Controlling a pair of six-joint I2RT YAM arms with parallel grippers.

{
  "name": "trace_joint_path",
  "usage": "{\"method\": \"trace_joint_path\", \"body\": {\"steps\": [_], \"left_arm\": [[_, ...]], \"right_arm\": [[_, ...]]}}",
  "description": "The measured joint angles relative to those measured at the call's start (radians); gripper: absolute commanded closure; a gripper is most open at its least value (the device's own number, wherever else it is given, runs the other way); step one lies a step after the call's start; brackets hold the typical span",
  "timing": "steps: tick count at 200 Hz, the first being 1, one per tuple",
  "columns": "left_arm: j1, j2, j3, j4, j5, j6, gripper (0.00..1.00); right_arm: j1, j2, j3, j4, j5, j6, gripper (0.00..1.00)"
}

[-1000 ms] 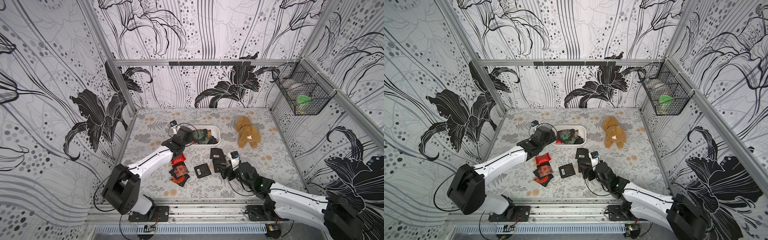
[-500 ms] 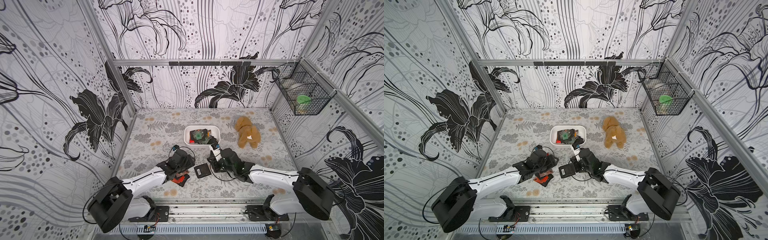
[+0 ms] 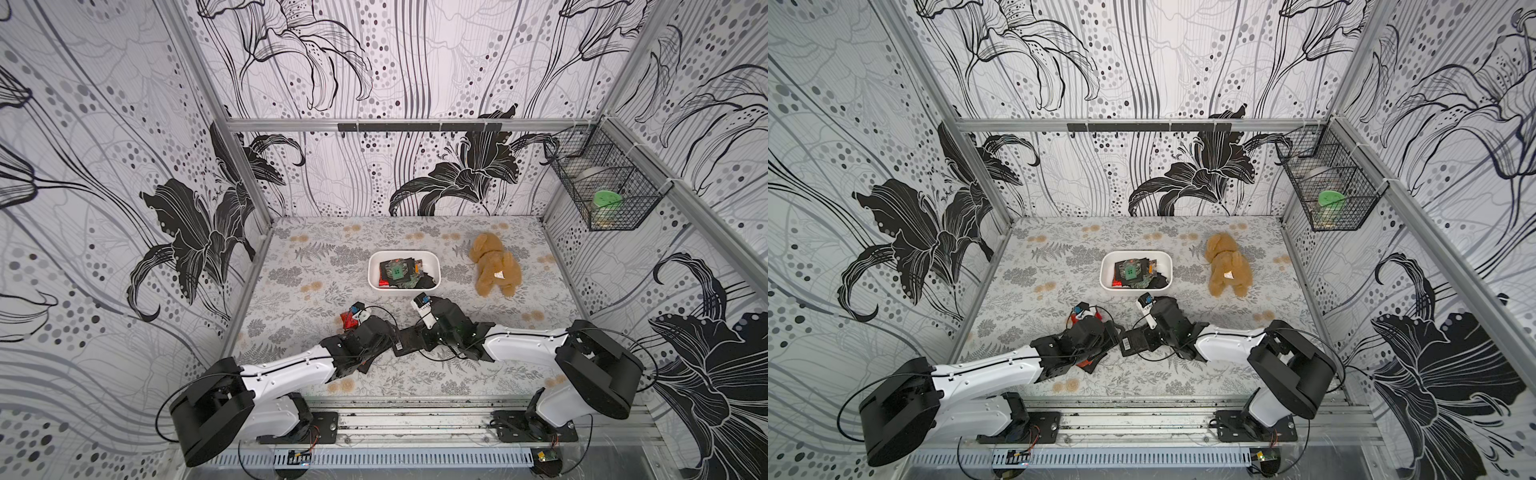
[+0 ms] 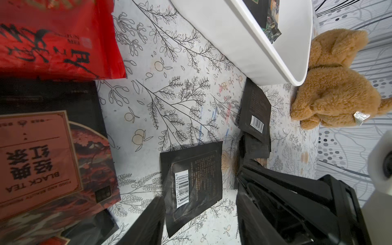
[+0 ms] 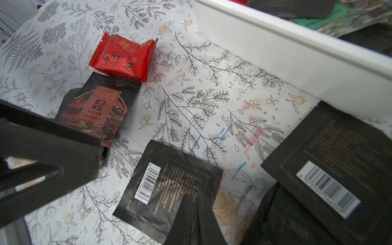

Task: Put the tea bags into the storage box
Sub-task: Pick up the tea bag from the center of the board.

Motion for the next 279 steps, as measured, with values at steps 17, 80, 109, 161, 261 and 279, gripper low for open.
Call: {"method": "trace_joint_path", "body": {"steps": [17, 80, 109, 161, 261, 279], "left_arm": [[-0.004, -0.005, -0.013, 0.007, -0.005, -0.021, 0.4], [-0.023, -0.017, -0.039, 0.009, -0.016, -0.069, 0.38], [-0.046, 0.022, -0.038, 0.019, -0.019, -0.076, 0.38], [-0.058, 0.134, -0.013, 0.023, -0.015, -0.072, 0.41], [-0.063, 0.224, -0.001, 0.164, -0.016, -0.081, 0.5], [-0.063, 0.233, -0.001, 0.179, -0.016, -0.087, 0.62]], "right_arm": [[0.0, 0.03, 0.022, -0.015, -0.001, -0.002, 0.9], [0.0, 0.1, 0.061, -0.085, -0.003, -0.002, 0.93], [0.003, 0.134, 0.096, -0.111, -0.002, -0.003, 0.96], [0.019, 0.159, 0.13, -0.124, 0.022, -0.006, 0.97], [0.019, 0.159, 0.13, -0.124, 0.019, -0.006, 0.97], [0.019, 0.159, 0.129, -0.124, 0.019, -0.006, 0.97]]}}
